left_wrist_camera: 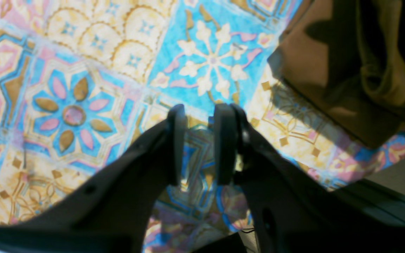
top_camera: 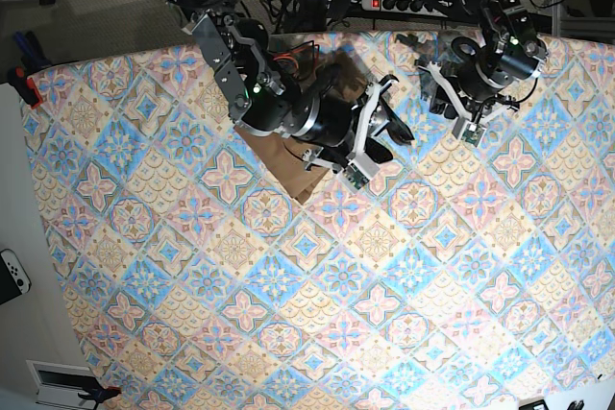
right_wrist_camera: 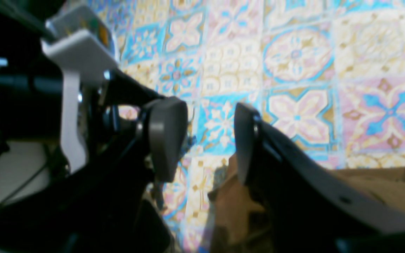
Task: Layout the t-shirt on the table in an organized manner, then fold the t-shirt properly
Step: 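Adjust the folded bundle with both grippers and release it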
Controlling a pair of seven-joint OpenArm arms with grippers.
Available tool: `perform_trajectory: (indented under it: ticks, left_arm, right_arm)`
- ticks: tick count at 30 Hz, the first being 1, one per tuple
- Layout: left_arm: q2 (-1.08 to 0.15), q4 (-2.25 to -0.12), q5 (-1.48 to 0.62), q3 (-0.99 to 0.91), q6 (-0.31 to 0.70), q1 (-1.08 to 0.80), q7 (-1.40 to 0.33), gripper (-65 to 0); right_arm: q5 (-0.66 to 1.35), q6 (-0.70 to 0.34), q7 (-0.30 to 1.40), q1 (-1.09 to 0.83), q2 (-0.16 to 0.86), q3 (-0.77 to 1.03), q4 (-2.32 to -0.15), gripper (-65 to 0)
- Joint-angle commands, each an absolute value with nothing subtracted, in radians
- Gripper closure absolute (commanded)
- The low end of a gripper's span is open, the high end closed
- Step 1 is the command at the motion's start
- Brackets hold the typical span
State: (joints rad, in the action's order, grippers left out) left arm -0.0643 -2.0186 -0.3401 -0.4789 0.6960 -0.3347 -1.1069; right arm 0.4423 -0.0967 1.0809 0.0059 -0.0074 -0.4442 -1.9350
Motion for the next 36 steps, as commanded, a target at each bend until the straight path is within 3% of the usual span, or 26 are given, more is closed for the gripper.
perform_trajectory:
  ticks: [1, 5, 12, 22, 28, 36]
  left_arm:
    - [-0.068, -2.037, -0.355, -0.460, 0.698, -0.326, -1.089, -14.5]
    - [-0.070, -2.040, -0.355, -0.395, 0.698, -0.283, -1.089, -14.5]
    - [-0.070, -2.069, -0.357, -0.236, 0.698, -0.248, -1.089, -14.5]
    - [-0.067, -1.997, -0.352, 0.116, 0.698, -0.071, -1.082, -14.4]
    - [-0.074, -1.888, -0.343, 0.134, 0.698, -0.038, -1.089, -14.4]
    - [-0.194, -1.857, -0.344, 0.134, 0.698, -0.151, -1.089, -14.4]
  right_arm:
    - [0.447, -0.101, 1.041, 0.022, -0.004, -0.401, -1.956, -24.9]
    - [0.447, -0.101, 1.026, -0.010, 0.068, -0.228, -1.954, -22.8]
    - [0.450, -0.101, 1.036, -0.111, 0.087, 0.081, -1.951, 0.0]
    - [0.452, -0.101, 1.036, -0.114, 0.087, 0.143, -1.951, 0.0]
    - [0.452, -0.101, 1.036, -0.114, 0.088, 0.148, -1.951, 0.0]
    - [0.452, -0.101, 1.032, -0.170, 0.088, 0.150, -1.949, 0.0]
